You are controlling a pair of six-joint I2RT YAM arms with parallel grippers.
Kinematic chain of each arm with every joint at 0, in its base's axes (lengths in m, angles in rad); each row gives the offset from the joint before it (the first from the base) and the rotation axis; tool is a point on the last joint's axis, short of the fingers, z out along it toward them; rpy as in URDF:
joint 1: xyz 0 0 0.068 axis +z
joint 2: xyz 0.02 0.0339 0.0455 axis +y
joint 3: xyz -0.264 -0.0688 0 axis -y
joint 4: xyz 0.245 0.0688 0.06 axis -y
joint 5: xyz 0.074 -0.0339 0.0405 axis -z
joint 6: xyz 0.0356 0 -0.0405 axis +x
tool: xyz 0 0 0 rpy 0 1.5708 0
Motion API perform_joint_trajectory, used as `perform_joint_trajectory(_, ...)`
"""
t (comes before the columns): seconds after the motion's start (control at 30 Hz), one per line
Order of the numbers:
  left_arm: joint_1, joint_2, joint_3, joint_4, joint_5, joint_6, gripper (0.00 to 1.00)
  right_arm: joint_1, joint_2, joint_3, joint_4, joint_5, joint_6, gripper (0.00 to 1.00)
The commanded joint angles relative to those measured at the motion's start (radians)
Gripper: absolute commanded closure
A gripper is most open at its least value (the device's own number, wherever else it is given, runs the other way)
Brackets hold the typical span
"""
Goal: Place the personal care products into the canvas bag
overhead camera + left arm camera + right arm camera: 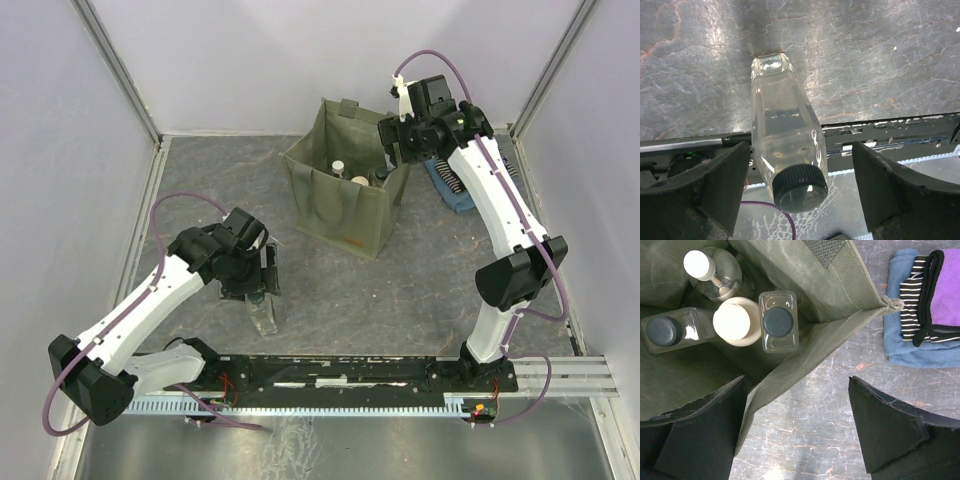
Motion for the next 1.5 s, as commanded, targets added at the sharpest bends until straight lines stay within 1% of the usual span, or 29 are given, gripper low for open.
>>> perform_joint_trajectory(0.0,-0.005,-0.017,-0.065,0.094,0.019,-0.039,0.16,0.001,-0.037,-0.004,-0.004,0.024,-0.012,0.11)
perform_joint_trajectory(0.07,-0.007,-0.024,-0.112,0.117,0.029,-0.044,0.22,0.000,-0.035,0.000,-0.006,0.023,-0.013,0.11)
perform_joint_trajectory(0.17,-0.015,-0.035,-0.163,0.151,0.036,-0.058,0.28,0.001,-0.034,0.009,-0.007,0.023,-0.017,0.11)
perform_joint_trajectory(0.27,-0.024,-0.037,-0.182,0.155,0.040,-0.059,0.32,0.001,-0.031,0.009,-0.008,0.024,-0.017,0.11)
perform_joint_trajectory(0.33,-0.029,-0.036,-0.185,0.155,0.038,-0.059,0.40,0.001,-0.029,0.007,-0.010,0.024,-0.017,0.11)
perform_joint_trajectory(0.37,-0.028,-0.033,-0.182,0.157,0.037,-0.059,0.46,0.000,-0.028,0.007,-0.010,0.024,-0.017,0.11)
perform_joint_trajectory(0.4,-0.029,-0.031,-0.181,0.159,0.039,-0.059,0.56,0.001,-0.028,0.007,-0.010,0.024,-0.019,0.11)
perform_joint_trajectory(0.47,-0.030,-0.027,-0.175,0.163,0.041,-0.059,0.80,0.000,-0.027,0.008,-0.011,0.026,-0.020,0.11)
perform_joint_trajectory(0.5,-0.031,-0.026,-0.173,0.165,0.043,-0.059,0.93,0.001,-0.027,0.011,-0.013,0.028,-0.020,0.11)
perform_joint_trajectory(0.53,-0.030,-0.026,-0.161,0.170,0.037,-0.058,0.97,0.001,-0.027,0.012,-0.013,0.032,-0.022,0.11)
perform_joint_trajectory(0.6,-0.031,-0.026,-0.109,0.184,0.008,-0.055,0.97,0.000,-0.028,0.011,-0.015,0.038,-0.025,0.11)
perform_joint_trajectory(0.67,-0.030,-0.007,-0.012,0.188,-0.048,-0.033,0.97,0.001,-0.029,0.007,-0.014,0.041,-0.026,0.11)
perform_joint_trajectory(0.83,-0.030,0.130,0.336,0.163,-0.181,0.073,0.97,0.001,-0.026,0.004,-0.019,0.034,-0.027,0.11)
perform_joint_trajectory(0.93,-0.030,0.196,0.511,0.221,-0.243,0.147,0.97,0.001,-0.024,0.000,-0.020,0.039,-0.031,0.11)
perform_joint_trajectory(1.1,-0.030,0.327,0.780,0.282,-0.300,0.296,0.97,0.001,-0.020,0.007,-0.025,0.041,-0.034,0.11)
perform_joint_trajectory(1.17,-0.030,0.338,0.815,0.349,-0.309,0.333,0.97,0.000,-0.023,0.007,-0.026,0.050,-0.037,0.11)
perform_joint_trajectory(1.3,-0.030,0.320,0.823,0.492,-0.319,0.383,0.97,0.001,-0.022,0.003,-0.031,0.075,-0.044,0.11)
perform_joint_trajectory(1.47,-0.030,0.329,0.973,0.464,-0.316,0.479,0.97,0.000,-0.011,0.003,-0.035,0.093,-0.049,0.11)
